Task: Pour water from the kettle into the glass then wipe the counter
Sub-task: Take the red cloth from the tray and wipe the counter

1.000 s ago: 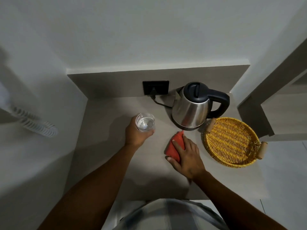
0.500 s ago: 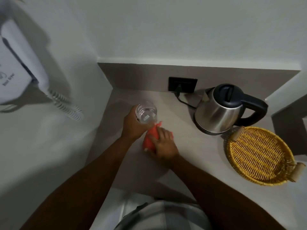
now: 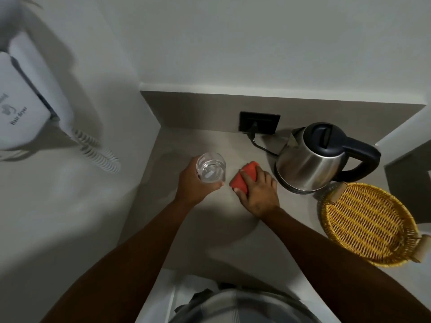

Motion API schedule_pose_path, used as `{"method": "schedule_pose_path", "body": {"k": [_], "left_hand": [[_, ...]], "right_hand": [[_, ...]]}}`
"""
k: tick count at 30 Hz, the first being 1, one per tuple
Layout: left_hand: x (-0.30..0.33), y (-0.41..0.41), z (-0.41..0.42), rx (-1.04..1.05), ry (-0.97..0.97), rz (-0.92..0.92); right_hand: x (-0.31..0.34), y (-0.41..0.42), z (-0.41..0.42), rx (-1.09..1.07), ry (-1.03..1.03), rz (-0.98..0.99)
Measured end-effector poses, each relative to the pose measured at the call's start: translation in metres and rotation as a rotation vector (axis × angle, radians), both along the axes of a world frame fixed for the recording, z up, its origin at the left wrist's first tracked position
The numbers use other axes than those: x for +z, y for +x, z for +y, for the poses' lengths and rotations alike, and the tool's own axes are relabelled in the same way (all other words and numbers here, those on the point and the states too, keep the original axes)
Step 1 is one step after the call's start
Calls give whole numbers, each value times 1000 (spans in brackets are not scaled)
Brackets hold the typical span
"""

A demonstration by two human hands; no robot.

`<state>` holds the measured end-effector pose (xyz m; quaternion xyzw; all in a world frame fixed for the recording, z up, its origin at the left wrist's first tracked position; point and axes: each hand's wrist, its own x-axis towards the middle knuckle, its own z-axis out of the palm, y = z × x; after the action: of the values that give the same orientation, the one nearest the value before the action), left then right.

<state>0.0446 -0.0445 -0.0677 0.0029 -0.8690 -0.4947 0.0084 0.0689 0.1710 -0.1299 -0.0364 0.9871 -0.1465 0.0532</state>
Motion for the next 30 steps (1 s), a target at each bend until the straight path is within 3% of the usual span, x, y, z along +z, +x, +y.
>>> {"method": "schedule_pose_path", "body": {"k": [7,12,19,24,30], "left_hand": [[2,-1,-7,5,-2,1],[-1,-7,2,9,-7,-22],[-16,-6,22,-71,-26,-59],[-24,-3,29,-105,-1,-76],[-35,-3,35,-123,31,-88]], "right_hand": [[2,5,-37,251,7,-52],[1,49,-13,437,19,-47],[10,56,38,83,52,-11],[18,57,36,-12,-19,-21],[46,76,53,-105,-156,135]]}}
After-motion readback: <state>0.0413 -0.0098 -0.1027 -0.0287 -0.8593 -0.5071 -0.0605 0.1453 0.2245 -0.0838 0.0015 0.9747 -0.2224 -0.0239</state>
